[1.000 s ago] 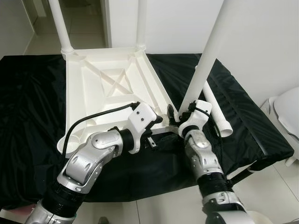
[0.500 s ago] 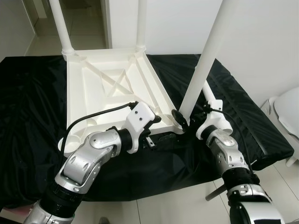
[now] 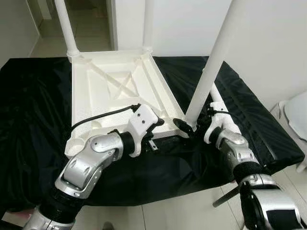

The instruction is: Building children table

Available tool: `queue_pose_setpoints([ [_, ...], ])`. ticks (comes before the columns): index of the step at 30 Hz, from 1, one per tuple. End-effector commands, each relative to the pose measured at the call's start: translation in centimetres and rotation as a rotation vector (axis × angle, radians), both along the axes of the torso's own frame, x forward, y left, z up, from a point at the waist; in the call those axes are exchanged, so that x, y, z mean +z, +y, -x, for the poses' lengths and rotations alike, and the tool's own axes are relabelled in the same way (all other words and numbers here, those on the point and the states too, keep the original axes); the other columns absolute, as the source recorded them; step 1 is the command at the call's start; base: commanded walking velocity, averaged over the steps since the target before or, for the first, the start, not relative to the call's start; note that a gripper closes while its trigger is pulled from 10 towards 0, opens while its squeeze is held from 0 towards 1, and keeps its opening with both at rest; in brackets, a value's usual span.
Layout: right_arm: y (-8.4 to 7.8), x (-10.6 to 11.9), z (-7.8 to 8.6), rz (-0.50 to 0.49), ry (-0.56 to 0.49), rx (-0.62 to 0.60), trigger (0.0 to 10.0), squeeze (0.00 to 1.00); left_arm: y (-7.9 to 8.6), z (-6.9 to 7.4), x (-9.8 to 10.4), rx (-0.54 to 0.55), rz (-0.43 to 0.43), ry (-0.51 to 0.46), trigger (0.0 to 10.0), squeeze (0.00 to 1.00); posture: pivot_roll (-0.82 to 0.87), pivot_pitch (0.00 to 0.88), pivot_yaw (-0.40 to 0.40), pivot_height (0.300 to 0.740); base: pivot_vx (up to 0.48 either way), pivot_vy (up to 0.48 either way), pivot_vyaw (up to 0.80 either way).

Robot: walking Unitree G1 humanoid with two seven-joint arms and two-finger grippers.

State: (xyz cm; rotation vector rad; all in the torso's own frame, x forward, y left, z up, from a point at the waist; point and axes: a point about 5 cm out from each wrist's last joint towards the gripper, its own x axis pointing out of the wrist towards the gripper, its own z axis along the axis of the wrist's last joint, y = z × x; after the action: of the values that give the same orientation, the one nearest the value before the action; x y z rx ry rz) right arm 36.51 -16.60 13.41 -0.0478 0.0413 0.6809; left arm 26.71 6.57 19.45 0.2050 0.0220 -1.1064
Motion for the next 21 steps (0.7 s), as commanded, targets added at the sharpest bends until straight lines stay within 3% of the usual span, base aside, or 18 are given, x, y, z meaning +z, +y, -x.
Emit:
queue_pose_setpoints([
  [1, 0.4, -0.6, 0.0, 0.021, 0.022, 0.009, 10.0, 0.00, 0.1, -0.1, 0.2, -0.009, -0.008, -0.001, 10.0, 0.00, 0.00, 0.003, -0.025, 0.740, 0.000, 0.000, 0.00],
  [2, 0.5, -0.7, 0.0, 0.012, 0.026, 0.009, 8.3, 0.00, 0.1, -0.1, 0.2, -0.010, -0.009, -0.001, 10.0, 0.00, 0.01, 0.001, -0.026, 0.740, 0.000, 0.000, 0.00],
  [5, 0.7, -0.7, 0.0, 0.006, 0.028, 0.009, 8.3, 0.00, 0.1, -0.1, 0.2, -0.010, -0.010, -0.002, 10.0, 0.00, 0.01, 0.001, -0.026, 0.740, 0.000, 0.000, 0.00],
  [6, 0.7, -0.8, -0.1, 0.004, 0.032, -0.002, 0.0, 0.00, 0.1, -0.1, 0.2, -0.010, -0.010, -0.003, 10.0, 0.00, 0.01, 0.003, -0.032, 0.740, 0.000, 0.000, 0.00],
  [21, 0.2, -2.8, 0.8, -0.033, 0.111, -0.083, 0.0, 0.00, 0.2, 0.3, 0.1, 0.001, -0.003, 0.000, 10.0, 0.00, 0.00, 0.013, -0.050, 0.740, 0.000, 0.000, 0.00],
])
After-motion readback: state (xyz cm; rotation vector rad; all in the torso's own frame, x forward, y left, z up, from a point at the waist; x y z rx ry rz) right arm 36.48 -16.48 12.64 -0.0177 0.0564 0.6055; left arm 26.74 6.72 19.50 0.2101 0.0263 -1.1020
